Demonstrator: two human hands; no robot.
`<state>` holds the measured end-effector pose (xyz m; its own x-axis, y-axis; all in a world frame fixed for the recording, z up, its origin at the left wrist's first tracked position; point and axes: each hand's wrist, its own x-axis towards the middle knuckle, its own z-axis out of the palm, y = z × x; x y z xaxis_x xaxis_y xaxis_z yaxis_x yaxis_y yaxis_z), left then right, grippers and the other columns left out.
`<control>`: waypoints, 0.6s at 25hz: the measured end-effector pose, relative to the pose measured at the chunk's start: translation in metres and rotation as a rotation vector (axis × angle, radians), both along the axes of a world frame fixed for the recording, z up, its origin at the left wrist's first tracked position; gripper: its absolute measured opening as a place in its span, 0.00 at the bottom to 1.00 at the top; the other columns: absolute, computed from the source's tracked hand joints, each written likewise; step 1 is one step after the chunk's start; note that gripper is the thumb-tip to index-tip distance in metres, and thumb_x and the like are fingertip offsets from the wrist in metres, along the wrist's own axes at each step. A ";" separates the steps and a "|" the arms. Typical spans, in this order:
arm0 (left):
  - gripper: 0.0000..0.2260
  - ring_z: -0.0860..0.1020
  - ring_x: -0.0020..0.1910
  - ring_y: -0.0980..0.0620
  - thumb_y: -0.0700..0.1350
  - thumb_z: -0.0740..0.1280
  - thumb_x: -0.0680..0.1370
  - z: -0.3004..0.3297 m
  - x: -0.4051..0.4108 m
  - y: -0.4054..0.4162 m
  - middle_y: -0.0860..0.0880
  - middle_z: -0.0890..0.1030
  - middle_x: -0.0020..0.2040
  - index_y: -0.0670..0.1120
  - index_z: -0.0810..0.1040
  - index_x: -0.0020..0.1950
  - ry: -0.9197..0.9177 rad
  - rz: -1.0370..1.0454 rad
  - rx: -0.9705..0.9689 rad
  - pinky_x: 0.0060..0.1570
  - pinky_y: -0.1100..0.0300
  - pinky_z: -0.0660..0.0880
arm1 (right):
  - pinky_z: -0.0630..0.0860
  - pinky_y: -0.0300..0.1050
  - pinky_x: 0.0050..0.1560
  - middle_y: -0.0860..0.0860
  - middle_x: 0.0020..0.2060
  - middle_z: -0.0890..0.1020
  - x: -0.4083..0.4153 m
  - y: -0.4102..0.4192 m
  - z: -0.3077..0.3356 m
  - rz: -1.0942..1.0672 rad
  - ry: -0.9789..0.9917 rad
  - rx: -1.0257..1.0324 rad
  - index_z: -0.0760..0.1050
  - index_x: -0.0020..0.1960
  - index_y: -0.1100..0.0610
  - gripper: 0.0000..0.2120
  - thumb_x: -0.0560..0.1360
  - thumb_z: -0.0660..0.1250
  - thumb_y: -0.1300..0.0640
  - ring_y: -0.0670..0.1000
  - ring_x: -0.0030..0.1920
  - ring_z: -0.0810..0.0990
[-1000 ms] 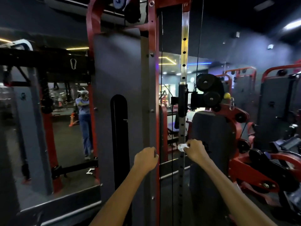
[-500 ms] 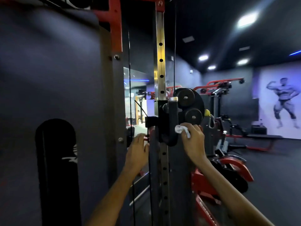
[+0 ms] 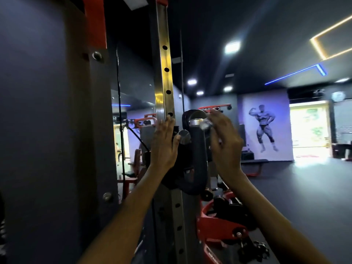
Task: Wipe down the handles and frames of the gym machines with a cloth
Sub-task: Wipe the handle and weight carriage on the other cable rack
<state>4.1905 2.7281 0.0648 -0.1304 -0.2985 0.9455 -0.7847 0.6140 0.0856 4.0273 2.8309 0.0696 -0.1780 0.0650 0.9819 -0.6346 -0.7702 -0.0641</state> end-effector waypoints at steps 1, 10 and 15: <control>0.30 0.49 0.78 0.51 0.60 0.41 0.82 0.000 -0.003 -0.008 0.48 0.54 0.79 0.45 0.57 0.78 -0.006 -0.032 -0.015 0.76 0.46 0.50 | 0.63 0.38 0.70 0.60 0.64 0.74 0.003 -0.001 -0.003 -0.035 0.127 0.024 0.74 0.63 0.66 0.18 0.74 0.59 0.71 0.51 0.67 0.69; 0.31 0.43 0.78 0.51 0.62 0.40 0.81 -0.015 -0.009 -0.037 0.49 0.46 0.79 0.46 0.48 0.79 0.122 -0.206 -0.044 0.75 0.59 0.39 | 0.60 0.41 0.72 0.59 0.66 0.70 0.003 0.019 -0.064 -0.289 0.302 0.089 0.71 0.64 0.68 0.19 0.82 0.49 0.61 0.57 0.69 0.67; 0.32 0.44 0.78 0.52 0.62 0.40 0.81 -0.018 -0.010 -0.044 0.49 0.45 0.79 0.45 0.46 0.79 0.203 -0.279 -0.010 0.75 0.55 0.45 | 0.59 0.45 0.73 0.55 0.73 0.61 0.008 0.002 -0.048 -0.404 0.378 0.250 0.64 0.71 0.64 0.28 0.72 0.58 0.75 0.54 0.74 0.58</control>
